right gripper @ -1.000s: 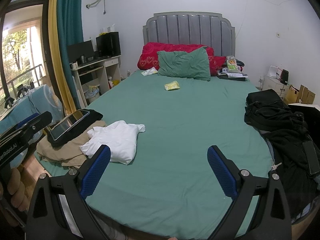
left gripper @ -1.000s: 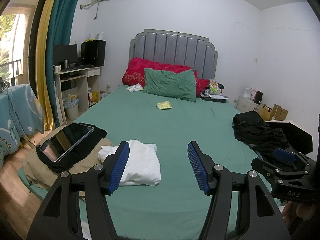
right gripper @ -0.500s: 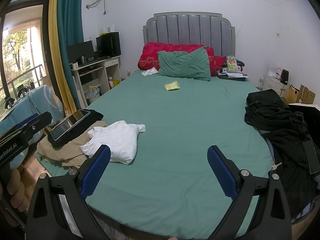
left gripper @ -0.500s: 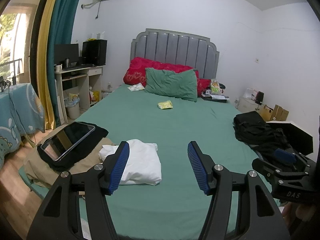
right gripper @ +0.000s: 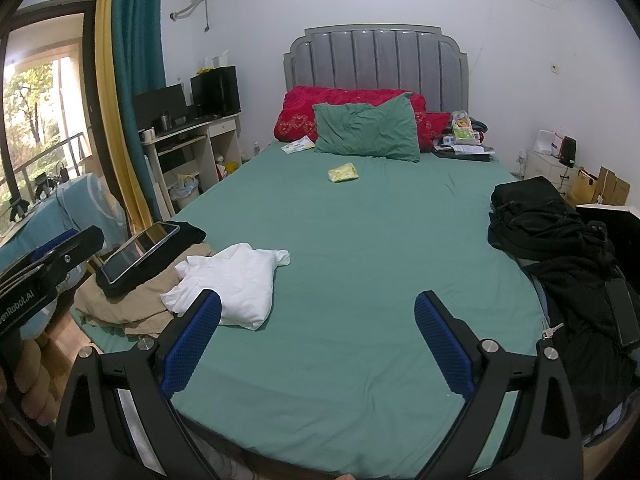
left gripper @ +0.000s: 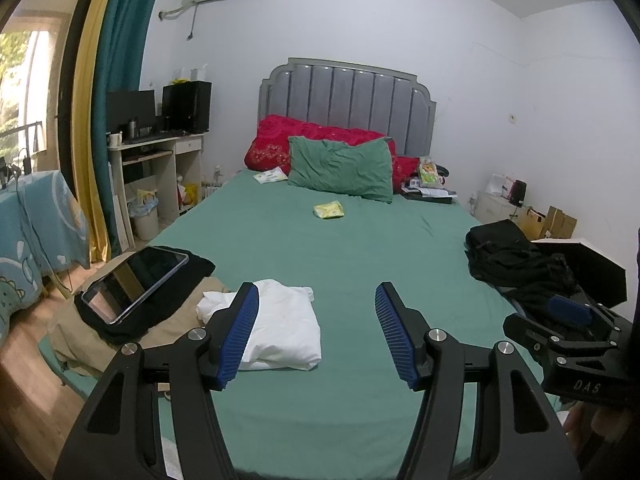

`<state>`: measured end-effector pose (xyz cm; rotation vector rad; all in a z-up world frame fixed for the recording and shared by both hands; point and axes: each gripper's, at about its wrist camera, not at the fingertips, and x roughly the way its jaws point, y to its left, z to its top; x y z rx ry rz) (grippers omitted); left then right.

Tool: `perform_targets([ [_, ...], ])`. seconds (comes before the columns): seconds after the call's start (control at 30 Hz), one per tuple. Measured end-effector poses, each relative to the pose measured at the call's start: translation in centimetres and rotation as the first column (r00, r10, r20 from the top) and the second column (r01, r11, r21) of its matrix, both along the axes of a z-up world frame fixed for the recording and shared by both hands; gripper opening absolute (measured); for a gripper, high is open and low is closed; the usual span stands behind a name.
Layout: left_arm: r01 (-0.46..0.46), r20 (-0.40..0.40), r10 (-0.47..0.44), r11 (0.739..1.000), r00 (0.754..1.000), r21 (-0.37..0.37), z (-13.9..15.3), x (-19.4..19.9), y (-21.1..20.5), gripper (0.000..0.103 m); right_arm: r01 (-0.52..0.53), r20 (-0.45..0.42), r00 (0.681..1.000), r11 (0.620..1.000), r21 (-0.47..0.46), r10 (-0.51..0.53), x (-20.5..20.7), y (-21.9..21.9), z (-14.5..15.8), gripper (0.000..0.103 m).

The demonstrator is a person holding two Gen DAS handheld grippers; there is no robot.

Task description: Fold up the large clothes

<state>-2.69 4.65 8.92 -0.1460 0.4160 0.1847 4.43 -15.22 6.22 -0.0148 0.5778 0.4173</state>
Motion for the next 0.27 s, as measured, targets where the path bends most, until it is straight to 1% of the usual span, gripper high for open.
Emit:
perform_targets([
  [0.17,0.002,0.000,-0.002,1.000,1.000,0.002,0.05,-0.06,-0.19,0.064,0.001,-0.001,1.000,1.000,0.001,-0.001,0.04,-0.09,0.07,0.097],
  [0.27,0.024,-0.004,-0.024,1.000,1.000,0.007,0.09,0.06,0.28,0.064,0.006,-0.002,1.000,1.000,0.003,-0.006,-0.09,0.02,0.20,0.097],
])
